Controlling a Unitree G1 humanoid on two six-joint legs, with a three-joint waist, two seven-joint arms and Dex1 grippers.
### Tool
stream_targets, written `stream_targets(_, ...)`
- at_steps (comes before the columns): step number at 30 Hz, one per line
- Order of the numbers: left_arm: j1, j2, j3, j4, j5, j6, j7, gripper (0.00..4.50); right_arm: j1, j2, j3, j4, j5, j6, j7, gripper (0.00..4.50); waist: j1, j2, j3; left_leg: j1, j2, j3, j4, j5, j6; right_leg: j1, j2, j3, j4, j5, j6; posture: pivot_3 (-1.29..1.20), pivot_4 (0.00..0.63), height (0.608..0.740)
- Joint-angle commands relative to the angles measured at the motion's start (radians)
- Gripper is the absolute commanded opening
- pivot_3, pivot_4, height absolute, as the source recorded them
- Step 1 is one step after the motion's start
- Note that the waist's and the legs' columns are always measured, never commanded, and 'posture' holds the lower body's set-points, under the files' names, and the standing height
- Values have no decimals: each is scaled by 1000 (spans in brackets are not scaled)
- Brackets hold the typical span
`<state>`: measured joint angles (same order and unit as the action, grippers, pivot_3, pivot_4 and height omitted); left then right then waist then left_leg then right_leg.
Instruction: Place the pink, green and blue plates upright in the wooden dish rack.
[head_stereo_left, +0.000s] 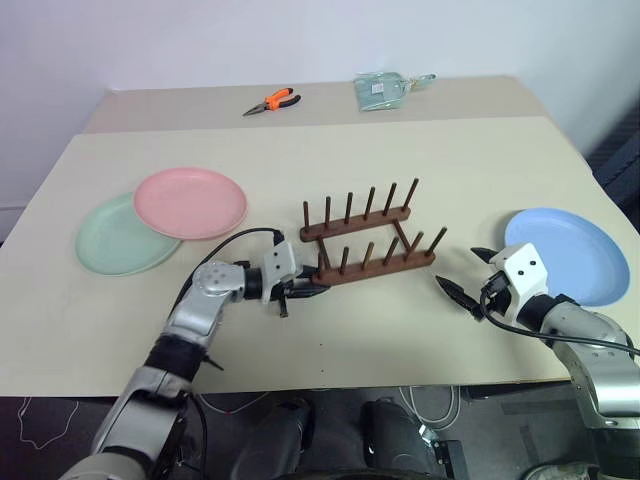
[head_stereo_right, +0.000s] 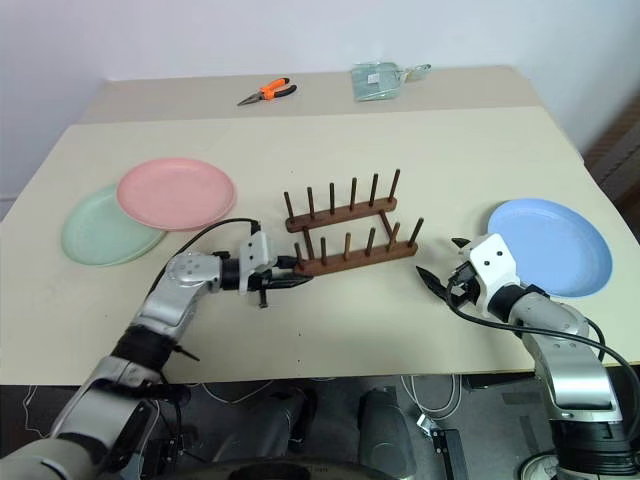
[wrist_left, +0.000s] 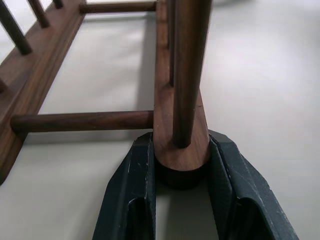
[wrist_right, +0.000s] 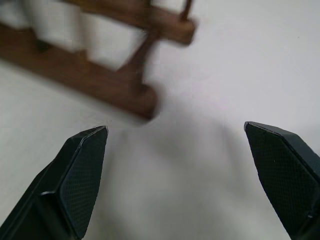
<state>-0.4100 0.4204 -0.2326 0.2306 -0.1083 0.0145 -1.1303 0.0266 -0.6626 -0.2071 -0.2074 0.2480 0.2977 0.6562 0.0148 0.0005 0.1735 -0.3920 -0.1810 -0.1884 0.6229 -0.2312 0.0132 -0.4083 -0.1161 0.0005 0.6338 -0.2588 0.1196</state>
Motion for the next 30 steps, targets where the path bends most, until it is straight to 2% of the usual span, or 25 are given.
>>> stream_targets(1,53,61,8,-99,3,60,11,1847,-20,-25,-14,15,-10,-22,14,4500,0,0,0,0,0,0,0,0,0,0,0,0,0,0,0,0,150,740)
stream_targets(4,82,88,31,-102,31,85,83,3213,-29,-50,-13,57,-29,-37,32,4500,0,0,0,0,0,0,1,0,0,1,0,0,0,0,-1,0,150,740)
stream_targets(8,147,151,76,-175,-8,187,110,3213,-5,-95,-33,76,-21,-47,87,4500,-4,1,0,1,0,0,2,0,0,1,0,0,0,1,-1,0,150,740)
stream_targets(9,178,172,90,-211,-30,216,103,2930,8,-106,-39,67,-9,-44,109,3944,-7,1,0,1,0,0,1,0,0,1,1,0,0,1,-1,0,150,740)
stream_targets(11,243,213,107,-294,-83,276,78,2298,34,-121,-38,38,13,-34,149,3213,-10,1,-1,1,2,0,-1,0,0,0,2,1,0,1,-2,0,150,740)
stream_targets(15,337,232,101,-469,-194,392,62,263,60,-120,8,-26,33,-13,200,1093,-6,5,-2,2,4,1,-3,0,-1,-1,3,1,0,0,-2,0,150,740)
stream_targets(16,340,220,89,-490,-201,410,76,0,60,-114,25,-33,30,-12,205,550,-2,5,-2,1,3,1,-3,0,-1,-1,3,2,0,0,-2,0,150,740)
stream_targets(17,334,197,66,-505,-194,431,102,0,58,-103,48,-37,19,-15,202,50,2,5,-2,1,3,2,-2,0,-1,0,2,2,0,0,-2,0,150,740)
stream_targets(20,304,126,7,-513,-172,480,168,0,43,-67,110,-39,-10,-18,179,13,23,4,-2,1,3,2,1,-1,-2,2,2,1,-1,-1,-6,0,150,740)
stream_targets(25,255,30,-36,-430,-85,456,301,0,2,-20,178,-22,-60,-7,124,13,26,4,-2,1,3,3,3,-1,-2,3,2,1,-2,0,-6,0,150,740)
stream_targets(28,190,-35,-33,-274,36,365,478,0,-70,51,224,10,-122,-16,31,13,25,3,-3,1,3,3,3,-1,-2,3,2,1,-1,0,-7,0,150,740)
stream_targets(30,148,-78,3,-194,38,359,544,0,-128,92,245,63,-168,-19,-28,13,24,3,-3,1,4,3,4,-1,-3,3,3,1,-1,2,-9,0,150,740)
